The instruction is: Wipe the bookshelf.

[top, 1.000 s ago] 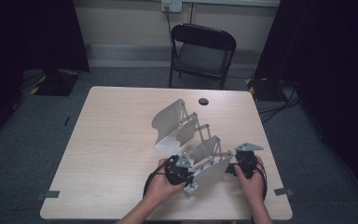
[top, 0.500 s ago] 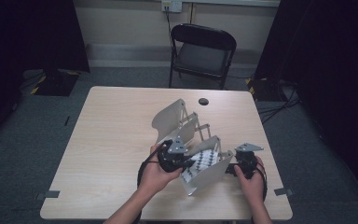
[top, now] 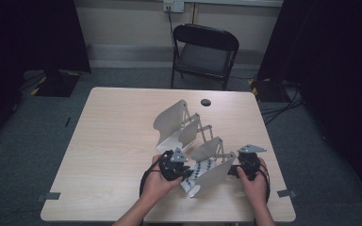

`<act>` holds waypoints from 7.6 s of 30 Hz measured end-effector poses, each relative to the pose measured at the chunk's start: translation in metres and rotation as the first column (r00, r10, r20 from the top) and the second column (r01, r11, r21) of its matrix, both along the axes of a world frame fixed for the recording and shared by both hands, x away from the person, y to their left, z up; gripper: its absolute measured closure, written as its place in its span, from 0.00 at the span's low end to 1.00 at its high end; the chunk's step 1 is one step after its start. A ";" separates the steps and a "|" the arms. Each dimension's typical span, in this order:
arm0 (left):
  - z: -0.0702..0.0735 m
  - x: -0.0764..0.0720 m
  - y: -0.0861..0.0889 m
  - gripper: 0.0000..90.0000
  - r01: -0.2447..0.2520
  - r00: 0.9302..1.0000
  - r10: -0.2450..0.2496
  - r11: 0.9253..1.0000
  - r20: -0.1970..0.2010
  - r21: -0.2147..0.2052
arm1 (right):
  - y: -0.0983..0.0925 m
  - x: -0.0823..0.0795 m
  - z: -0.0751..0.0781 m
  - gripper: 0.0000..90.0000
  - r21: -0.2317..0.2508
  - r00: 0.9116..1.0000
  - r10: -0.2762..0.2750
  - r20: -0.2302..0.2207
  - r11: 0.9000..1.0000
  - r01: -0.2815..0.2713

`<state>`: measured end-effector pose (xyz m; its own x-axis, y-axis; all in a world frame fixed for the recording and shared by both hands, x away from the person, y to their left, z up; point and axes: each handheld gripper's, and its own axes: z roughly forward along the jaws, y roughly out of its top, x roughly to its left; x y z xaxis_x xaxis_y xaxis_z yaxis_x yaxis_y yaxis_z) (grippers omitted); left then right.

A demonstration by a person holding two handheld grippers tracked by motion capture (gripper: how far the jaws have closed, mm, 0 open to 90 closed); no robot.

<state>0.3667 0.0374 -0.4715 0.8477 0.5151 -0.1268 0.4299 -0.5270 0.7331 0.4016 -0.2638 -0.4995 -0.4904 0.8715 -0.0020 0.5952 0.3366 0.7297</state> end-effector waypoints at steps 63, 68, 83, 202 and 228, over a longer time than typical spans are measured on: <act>0.050 0.009 -0.010 0.86 -0.018 0.997 0.023 0.998 0.079 -0.062 | 0.000 0.000 0.000 0.13 0.001 1.000 -0.001 0.000 1.000 0.001; 0.035 0.008 -0.014 0.86 -0.017 0.997 0.019 0.999 0.070 -0.036 | 0.000 0.000 0.000 0.13 0.001 1.000 -0.001 0.000 1.000 0.001; -0.001 0.004 -0.017 0.86 -0.016 1.000 0.016 1.000 0.024 0.018 | 0.000 0.000 0.000 0.13 0.000 1.000 0.000 0.000 1.000 0.000; -0.002 0.000 -0.039 0.80 0.100 0.993 -0.101 0.995 -0.056 -0.031 | 0.000 0.000 0.000 0.13 0.000 1.000 0.001 0.000 1.000 -0.001; 0.062 0.004 -0.025 0.84 0.076 0.997 -0.077 0.996 -0.026 -0.055 | 0.000 0.000 0.000 0.13 0.000 1.000 0.001 0.000 1.000 -0.001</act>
